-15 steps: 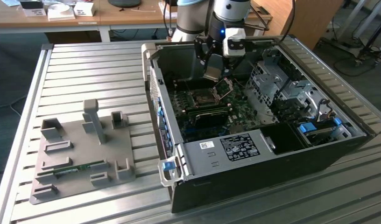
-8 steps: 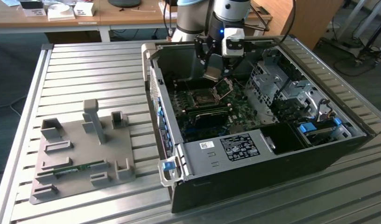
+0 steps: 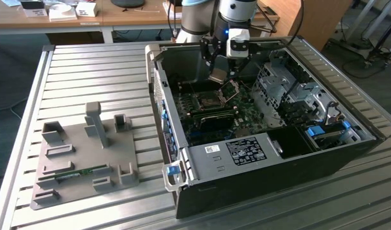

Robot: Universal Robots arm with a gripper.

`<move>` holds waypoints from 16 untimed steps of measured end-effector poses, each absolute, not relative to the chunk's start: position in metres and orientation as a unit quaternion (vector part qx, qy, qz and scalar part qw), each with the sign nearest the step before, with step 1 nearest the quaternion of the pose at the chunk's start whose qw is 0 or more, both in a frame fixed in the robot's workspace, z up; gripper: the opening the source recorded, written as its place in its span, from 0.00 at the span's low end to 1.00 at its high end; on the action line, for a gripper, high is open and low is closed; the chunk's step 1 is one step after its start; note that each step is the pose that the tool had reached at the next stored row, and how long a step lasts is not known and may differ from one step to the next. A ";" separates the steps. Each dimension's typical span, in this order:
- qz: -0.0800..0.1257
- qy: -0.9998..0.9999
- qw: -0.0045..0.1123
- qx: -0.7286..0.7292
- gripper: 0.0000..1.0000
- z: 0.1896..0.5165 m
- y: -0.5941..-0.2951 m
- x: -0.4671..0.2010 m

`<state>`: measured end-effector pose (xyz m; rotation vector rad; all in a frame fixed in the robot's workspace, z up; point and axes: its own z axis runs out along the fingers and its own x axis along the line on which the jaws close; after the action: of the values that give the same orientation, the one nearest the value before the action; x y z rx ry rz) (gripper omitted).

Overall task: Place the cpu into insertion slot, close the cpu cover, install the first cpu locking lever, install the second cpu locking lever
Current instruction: 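Place the cpu into insertion slot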

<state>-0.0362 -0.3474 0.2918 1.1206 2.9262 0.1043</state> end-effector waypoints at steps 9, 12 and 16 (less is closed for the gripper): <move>0.033 0.925 0.004 0.378 0.54 0.292 -0.347 -0.036; 0.033 0.925 0.004 0.379 0.54 0.292 -0.347 -0.036; 0.033 0.925 0.004 0.379 0.54 0.292 -0.347 -0.036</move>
<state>-0.0362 -0.3473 0.2917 1.1890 2.8974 0.1041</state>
